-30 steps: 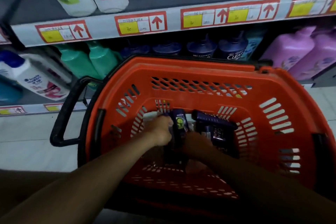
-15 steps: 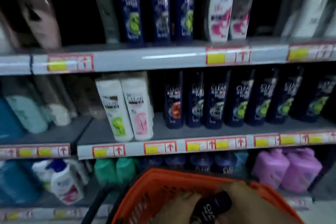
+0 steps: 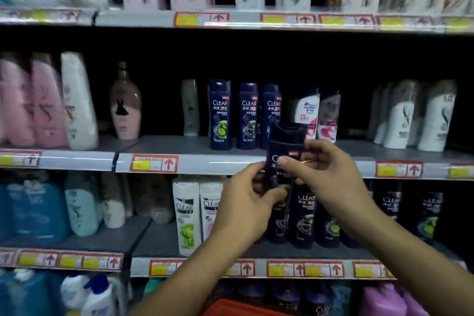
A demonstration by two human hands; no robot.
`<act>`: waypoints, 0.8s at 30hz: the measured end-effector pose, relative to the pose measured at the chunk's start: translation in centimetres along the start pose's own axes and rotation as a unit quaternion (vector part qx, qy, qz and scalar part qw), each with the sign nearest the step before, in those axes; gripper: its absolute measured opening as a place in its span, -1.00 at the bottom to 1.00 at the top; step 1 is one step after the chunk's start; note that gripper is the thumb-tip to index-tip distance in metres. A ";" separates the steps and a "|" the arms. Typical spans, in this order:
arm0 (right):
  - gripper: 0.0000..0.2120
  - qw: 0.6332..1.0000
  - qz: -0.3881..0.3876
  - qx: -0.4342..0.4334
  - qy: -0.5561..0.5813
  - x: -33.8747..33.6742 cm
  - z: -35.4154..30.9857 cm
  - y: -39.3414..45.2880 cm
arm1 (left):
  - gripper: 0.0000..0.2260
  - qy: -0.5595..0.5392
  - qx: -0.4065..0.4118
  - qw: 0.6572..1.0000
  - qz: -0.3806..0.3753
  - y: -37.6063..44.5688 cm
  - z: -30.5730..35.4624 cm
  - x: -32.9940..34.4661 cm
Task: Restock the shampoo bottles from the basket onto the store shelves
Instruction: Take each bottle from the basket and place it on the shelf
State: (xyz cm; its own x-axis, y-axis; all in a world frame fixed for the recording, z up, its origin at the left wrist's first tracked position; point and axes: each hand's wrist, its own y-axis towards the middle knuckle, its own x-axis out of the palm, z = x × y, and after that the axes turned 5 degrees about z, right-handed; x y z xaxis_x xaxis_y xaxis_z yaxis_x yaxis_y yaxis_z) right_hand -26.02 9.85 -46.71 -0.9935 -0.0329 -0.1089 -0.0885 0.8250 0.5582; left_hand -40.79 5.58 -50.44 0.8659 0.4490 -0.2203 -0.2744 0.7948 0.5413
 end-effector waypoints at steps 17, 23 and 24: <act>-0.91 0.998 0.049 0.022 -0.015 2.6 2.0 12.8 | -0.83 0.114 0.018 0.984 0.134 13.7 1.5 3.9; -0.91 0.998 0.044 0.025 -0.021 3.0 3.5 14.1 | -0.77 0.170 0.016 0.973 0.158 15.0 0.4 5.0; -0.89 0.999 0.044 0.023 -0.020 3.2 3.7 14.3 | -0.78 0.172 0.020 0.971 0.163 15.2 0.3 5.1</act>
State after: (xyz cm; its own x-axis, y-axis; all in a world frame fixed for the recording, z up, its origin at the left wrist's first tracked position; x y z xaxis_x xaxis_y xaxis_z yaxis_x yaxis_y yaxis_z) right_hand -30.18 23.64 -42.14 -0.9935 0.0634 -0.0944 0.0039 0.8489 0.5285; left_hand -40.38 19.81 -43.10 0.5430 0.7894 -0.2864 -0.4884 0.5743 0.6570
